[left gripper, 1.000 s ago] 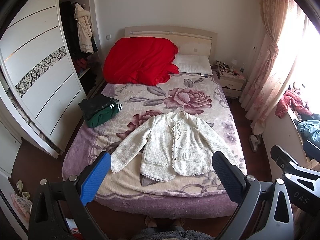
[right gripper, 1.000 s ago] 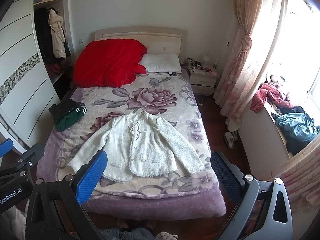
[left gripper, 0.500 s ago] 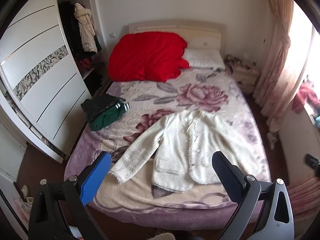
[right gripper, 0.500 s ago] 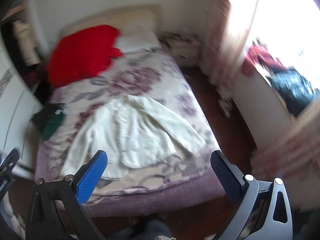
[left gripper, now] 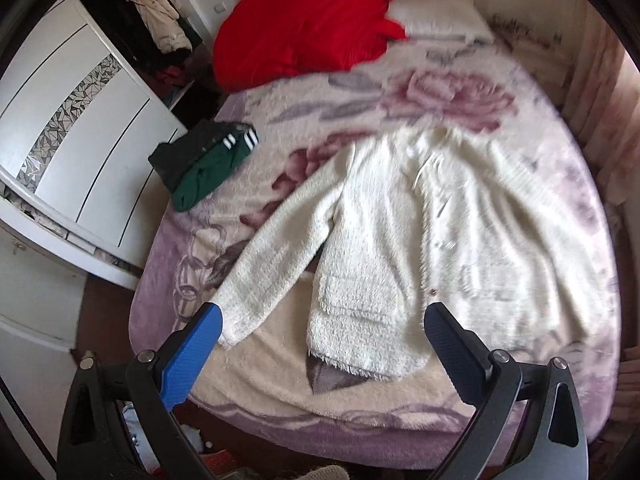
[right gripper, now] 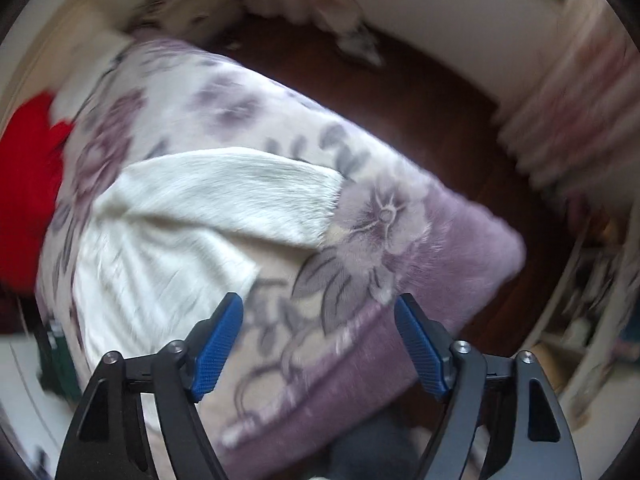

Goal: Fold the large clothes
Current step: 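Grasp the cardigan sleeve cuff with the right gripper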

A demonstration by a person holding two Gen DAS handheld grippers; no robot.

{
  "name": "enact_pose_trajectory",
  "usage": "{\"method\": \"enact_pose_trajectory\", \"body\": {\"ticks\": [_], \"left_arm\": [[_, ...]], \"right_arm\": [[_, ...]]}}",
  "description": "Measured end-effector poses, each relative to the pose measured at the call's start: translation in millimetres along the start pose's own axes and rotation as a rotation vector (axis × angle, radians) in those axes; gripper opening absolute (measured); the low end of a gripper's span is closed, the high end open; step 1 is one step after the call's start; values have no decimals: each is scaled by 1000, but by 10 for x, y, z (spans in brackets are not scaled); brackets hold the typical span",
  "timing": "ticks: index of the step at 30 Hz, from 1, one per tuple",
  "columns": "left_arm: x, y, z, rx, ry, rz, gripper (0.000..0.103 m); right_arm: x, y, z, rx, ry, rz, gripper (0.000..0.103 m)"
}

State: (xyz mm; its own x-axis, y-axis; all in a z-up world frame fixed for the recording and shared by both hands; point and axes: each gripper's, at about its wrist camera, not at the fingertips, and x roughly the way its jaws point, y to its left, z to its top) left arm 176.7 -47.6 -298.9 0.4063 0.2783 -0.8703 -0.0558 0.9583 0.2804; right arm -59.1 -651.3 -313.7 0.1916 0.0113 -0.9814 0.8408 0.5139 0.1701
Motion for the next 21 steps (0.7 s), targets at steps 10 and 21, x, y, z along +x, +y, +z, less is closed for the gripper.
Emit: {"method": "enact_pose_trajectory", "body": {"ticks": [10,21], "left_arm": [[1397,-1013,-276,-13,198,46,103],[1617,-2114,-69,142,159,-77,103]], "right_arm": [[2763,-206,929,129,88,140,80],[2194,276,1400,-6,-161,168,13]]}}
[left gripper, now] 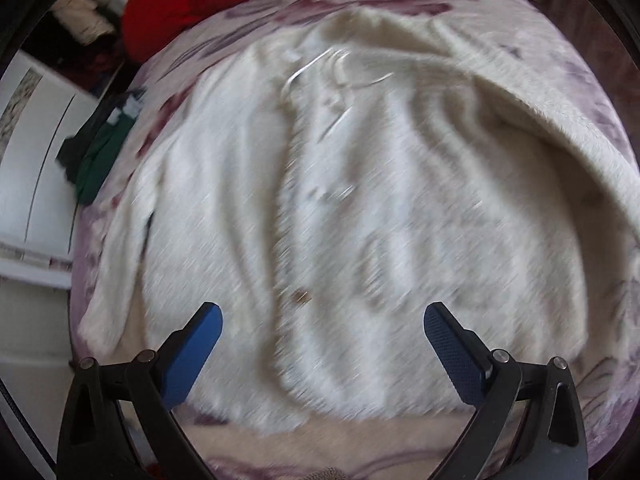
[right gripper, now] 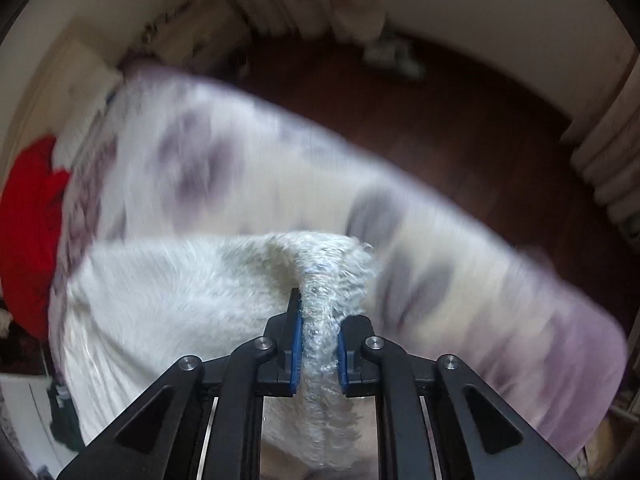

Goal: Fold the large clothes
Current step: 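Grasp the cardigan sleeve cuff with the right gripper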

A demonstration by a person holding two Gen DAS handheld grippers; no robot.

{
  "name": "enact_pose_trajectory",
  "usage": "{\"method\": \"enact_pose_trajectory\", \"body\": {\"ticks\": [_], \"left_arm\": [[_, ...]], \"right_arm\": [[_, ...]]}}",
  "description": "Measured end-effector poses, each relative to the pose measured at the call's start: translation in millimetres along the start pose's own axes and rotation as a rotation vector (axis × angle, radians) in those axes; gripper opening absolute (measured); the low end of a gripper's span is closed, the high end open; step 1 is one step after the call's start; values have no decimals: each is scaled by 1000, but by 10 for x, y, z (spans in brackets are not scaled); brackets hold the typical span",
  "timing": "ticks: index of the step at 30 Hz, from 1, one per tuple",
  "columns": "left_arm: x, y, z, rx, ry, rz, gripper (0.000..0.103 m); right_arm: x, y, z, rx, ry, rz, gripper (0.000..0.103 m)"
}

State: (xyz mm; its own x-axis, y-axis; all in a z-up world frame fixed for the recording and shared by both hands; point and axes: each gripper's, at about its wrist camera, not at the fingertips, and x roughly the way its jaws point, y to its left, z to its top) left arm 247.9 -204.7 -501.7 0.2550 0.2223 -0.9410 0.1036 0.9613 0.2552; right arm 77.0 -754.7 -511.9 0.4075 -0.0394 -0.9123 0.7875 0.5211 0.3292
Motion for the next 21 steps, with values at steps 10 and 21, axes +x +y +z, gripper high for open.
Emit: {"method": "enact_pose_trajectory", "body": {"ticks": [10,21], "left_arm": [[327,-367,264,56,-16,-47,103],[555,12,185,-52,70,-21,103]], "right_arm": [[379,-193,365,101,98,80,86],[1034,-611,-681,758,118,353,89]]}}
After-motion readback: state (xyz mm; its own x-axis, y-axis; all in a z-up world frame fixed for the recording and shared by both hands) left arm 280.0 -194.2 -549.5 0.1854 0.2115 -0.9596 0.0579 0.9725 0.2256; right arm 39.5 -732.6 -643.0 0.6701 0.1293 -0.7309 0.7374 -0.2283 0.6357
